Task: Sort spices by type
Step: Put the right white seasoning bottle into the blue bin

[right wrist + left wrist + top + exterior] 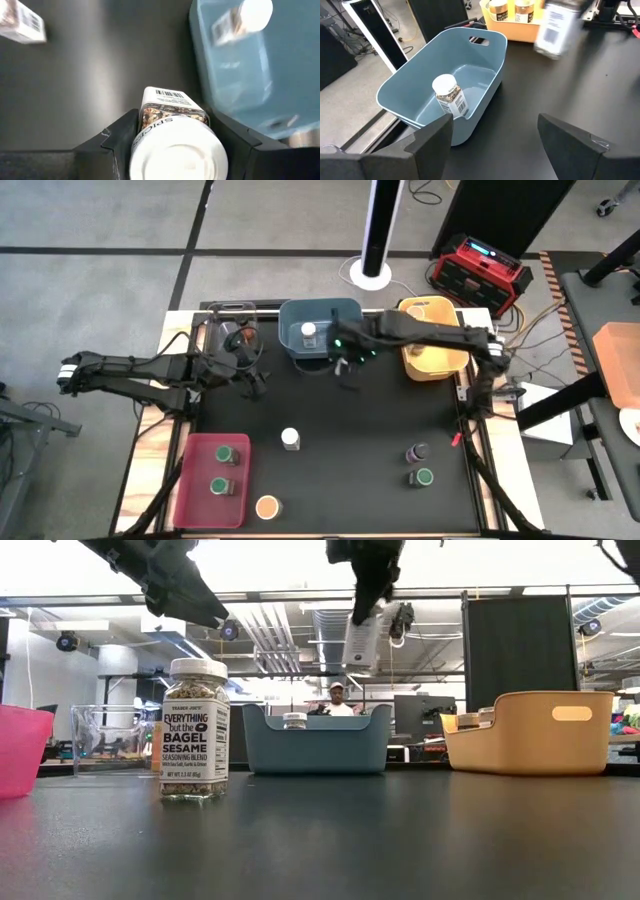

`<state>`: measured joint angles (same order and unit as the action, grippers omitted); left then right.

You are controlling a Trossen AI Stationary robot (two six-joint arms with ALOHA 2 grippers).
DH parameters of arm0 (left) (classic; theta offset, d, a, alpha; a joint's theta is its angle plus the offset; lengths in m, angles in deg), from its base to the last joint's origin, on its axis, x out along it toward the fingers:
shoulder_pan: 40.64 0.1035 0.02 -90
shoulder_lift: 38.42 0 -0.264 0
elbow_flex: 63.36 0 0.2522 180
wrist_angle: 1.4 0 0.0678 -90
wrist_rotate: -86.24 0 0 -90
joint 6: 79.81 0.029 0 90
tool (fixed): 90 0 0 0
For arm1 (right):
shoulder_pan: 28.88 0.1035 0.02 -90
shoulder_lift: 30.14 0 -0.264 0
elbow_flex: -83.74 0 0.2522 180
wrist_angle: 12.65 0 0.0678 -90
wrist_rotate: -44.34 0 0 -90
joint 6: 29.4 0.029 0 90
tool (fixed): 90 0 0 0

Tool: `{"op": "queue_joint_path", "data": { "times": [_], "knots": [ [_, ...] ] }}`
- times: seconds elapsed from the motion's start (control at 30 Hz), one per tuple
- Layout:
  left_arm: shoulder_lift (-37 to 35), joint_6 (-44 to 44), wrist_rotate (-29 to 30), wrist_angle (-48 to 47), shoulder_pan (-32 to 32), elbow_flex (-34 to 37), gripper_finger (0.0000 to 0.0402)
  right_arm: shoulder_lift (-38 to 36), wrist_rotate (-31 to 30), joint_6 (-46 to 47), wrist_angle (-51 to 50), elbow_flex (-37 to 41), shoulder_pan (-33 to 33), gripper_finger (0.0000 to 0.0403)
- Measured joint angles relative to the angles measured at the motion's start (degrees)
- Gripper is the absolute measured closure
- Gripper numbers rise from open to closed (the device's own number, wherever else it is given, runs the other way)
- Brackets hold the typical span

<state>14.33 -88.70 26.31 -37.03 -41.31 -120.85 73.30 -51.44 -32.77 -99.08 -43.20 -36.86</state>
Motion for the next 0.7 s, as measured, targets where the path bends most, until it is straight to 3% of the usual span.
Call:
{"op": "queue_joint_path", "data": {
  "times": [0.2,0.37,0.47,0.7],
  "knots": [
    [0.0,0.02,-0.01,0.0,0.0,0.0,0.0127,6.25,0.26,-25.47,-0.78,-9.82,-5.76,0.0206],
    [0.0,0.02,-0.01,0.0,0.0,0.0,0.0127,10.85,0.21,-38.01,-0.26,-13.2,-12.23,0.0206],
    [0.0,0.02,-0.01,0.0,0.0,0.0,0.0127,13.37,1.01,-40.33,-0.13,-13.59,-16.02,0.0206],
    [0.04,0.9,0.0,0.0,0.0,0.0,0.0127,18.07,12.58,-38.46,1.65,-13.64,-23.53,0.0206]
  ]
}}
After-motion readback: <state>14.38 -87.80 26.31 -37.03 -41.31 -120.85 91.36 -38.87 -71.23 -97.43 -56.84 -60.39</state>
